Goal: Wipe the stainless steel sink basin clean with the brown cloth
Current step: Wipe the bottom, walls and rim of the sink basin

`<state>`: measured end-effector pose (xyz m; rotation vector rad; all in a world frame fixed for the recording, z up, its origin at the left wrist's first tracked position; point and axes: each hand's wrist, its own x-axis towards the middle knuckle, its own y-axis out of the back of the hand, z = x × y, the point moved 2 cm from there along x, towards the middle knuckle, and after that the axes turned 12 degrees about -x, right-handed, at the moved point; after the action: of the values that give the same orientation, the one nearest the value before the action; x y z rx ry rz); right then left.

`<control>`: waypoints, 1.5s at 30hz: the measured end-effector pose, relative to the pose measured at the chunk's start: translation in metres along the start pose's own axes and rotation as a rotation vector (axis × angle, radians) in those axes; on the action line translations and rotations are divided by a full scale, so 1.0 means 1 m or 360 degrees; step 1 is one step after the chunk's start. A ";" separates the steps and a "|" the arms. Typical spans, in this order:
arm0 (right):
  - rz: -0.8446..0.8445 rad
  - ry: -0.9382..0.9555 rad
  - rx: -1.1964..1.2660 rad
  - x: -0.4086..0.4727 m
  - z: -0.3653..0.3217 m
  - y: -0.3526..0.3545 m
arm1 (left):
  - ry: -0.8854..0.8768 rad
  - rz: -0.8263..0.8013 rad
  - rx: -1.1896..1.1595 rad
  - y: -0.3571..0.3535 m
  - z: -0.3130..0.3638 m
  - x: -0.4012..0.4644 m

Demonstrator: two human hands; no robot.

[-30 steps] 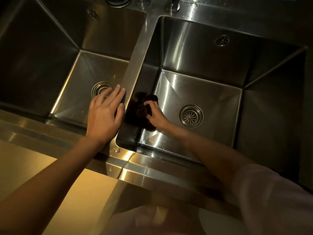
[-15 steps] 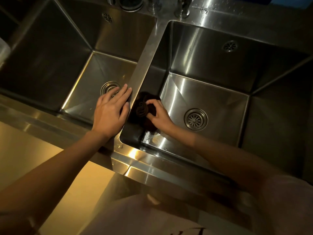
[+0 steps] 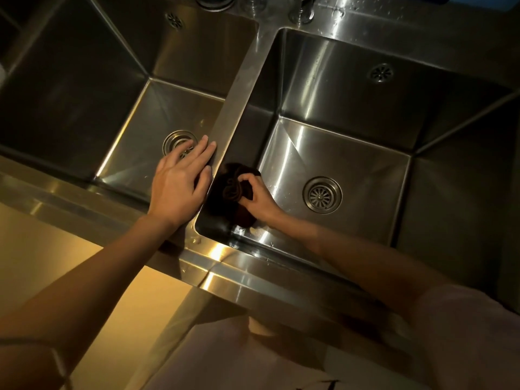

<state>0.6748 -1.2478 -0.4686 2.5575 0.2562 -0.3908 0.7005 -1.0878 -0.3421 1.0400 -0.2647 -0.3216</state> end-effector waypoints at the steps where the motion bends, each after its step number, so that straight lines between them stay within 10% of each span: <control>1: -0.0045 -0.0101 -0.0054 0.004 0.008 -0.004 | -0.0001 0.0001 -0.0006 0.000 0.000 0.000; 11: -0.0173 -0.0471 0.0221 0.013 0.030 -0.022 | -0.0010 -0.0005 -0.0016 0.000 -0.002 -0.001; 23: -0.0269 0.0008 0.0823 -0.042 -0.055 0.024 | 0.0009 -0.0051 -0.0107 0.004 0.003 0.001; 34: -0.0348 -0.0312 0.0093 -0.008 0.014 -0.022 | 0.0016 -0.0014 -0.0147 0.003 0.002 0.001; 45: -0.0444 -0.0455 0.0385 -0.011 0.023 -0.032 | 0.0015 0.0013 -0.0186 0.002 0.002 0.001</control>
<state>0.6509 -1.2346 -0.4991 2.6592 0.4858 -0.9350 0.7010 -1.0890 -0.3398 0.9248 -0.2391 -0.3210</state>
